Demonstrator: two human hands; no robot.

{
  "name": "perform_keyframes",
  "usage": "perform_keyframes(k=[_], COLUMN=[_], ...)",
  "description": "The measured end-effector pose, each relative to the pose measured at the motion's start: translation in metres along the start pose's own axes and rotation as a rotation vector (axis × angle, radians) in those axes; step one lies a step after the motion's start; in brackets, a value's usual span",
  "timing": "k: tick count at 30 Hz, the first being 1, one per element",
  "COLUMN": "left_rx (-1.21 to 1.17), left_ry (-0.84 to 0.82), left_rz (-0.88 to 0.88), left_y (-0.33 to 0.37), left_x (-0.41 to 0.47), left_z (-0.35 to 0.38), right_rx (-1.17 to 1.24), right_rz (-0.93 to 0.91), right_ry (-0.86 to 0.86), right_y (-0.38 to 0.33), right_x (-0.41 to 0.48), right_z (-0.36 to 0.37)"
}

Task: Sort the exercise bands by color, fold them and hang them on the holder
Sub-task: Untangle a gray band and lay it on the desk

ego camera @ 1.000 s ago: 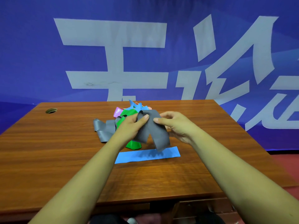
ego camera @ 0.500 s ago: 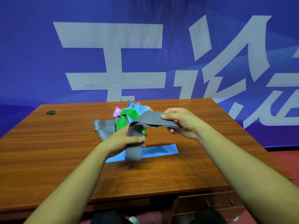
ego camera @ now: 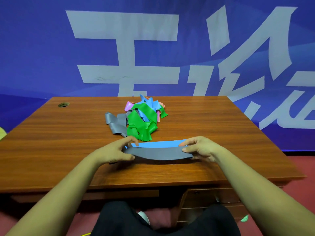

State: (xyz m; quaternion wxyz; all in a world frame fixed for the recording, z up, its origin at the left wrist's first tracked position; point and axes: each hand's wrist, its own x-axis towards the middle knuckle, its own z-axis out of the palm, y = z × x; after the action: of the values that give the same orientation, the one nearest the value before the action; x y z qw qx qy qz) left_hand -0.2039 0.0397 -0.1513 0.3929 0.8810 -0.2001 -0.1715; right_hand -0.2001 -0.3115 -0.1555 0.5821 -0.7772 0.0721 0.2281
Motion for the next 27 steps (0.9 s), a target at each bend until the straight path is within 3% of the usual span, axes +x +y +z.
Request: perform_keyframes(k=[4, 9, 16, 21, 24, 27], left_rx=[0.200, 0.252, 0.211, 0.252, 0.202, 0.239], left_ry=[-0.018, 0.185, 0.282, 0.385, 0.553, 0.620], left_rz=[-0.084, -0.046, 0.065, 0.068, 0.057, 0.005], left_y=[-0.026, -0.048, -0.062, -0.061, -0.059, -0.056], left_x=[-0.013, -0.018, -0.028, -0.033, -0.028, -0.010], left_z=[0.013, 0.030, 0.044, 0.047, 0.036, 0.015], right_rx=[-0.180, -0.528, -0.635, -0.731, -0.716, -0.707], right_rz=[-0.180, -0.310, -0.382, -0.477, -0.521, -0.578], right_ry=[0.180, 0.330, 0.532, 0.600, 0.549, 0.457], right_y=[0.012, 0.032, 0.058, 0.057, 0.035, 0.003], right_x=[-0.001, 0.001, 0.002, 0.000, 0.008, 0.027], right_z=[0.015, 0.034, 0.045, 0.047, 0.055, 0.076])
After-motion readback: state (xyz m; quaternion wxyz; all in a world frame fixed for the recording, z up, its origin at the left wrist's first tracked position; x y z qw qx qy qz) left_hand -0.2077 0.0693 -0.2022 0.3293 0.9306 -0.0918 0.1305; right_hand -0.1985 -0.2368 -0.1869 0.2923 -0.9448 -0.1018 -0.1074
